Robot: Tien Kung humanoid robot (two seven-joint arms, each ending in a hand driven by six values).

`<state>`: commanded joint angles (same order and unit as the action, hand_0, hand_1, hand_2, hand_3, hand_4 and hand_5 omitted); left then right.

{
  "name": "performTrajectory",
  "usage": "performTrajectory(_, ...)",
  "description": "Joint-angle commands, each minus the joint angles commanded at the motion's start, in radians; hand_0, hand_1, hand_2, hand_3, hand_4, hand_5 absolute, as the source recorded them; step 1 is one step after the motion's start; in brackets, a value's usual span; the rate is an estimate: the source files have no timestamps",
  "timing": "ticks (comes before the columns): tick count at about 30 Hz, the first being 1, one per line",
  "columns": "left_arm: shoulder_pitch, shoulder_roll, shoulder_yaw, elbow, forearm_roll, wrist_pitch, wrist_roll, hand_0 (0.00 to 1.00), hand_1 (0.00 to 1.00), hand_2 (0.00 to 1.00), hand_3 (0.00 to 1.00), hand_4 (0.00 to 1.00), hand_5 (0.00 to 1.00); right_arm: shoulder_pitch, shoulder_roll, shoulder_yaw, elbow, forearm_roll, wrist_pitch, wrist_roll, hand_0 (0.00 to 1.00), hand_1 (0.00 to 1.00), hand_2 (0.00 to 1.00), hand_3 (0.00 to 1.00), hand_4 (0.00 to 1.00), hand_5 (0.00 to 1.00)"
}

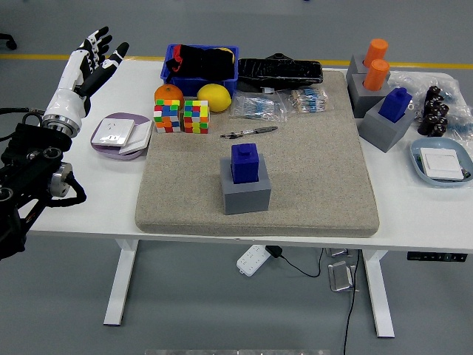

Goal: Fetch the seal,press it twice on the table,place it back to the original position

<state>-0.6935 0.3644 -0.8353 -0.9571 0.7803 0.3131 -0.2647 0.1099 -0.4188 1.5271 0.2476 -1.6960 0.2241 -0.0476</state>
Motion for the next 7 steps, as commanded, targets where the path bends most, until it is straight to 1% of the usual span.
performTrajectory(7,0.002,0.0,0.0,0.0,0.001,-0.001,0.001,0.998,0.99,0.961,0.961,0.834,0.606,-0.003,0.003,0.004,-0.001,-0.004,-0.001,0.0,0.789,0.706,0.696,0.647,0.762,0.547)
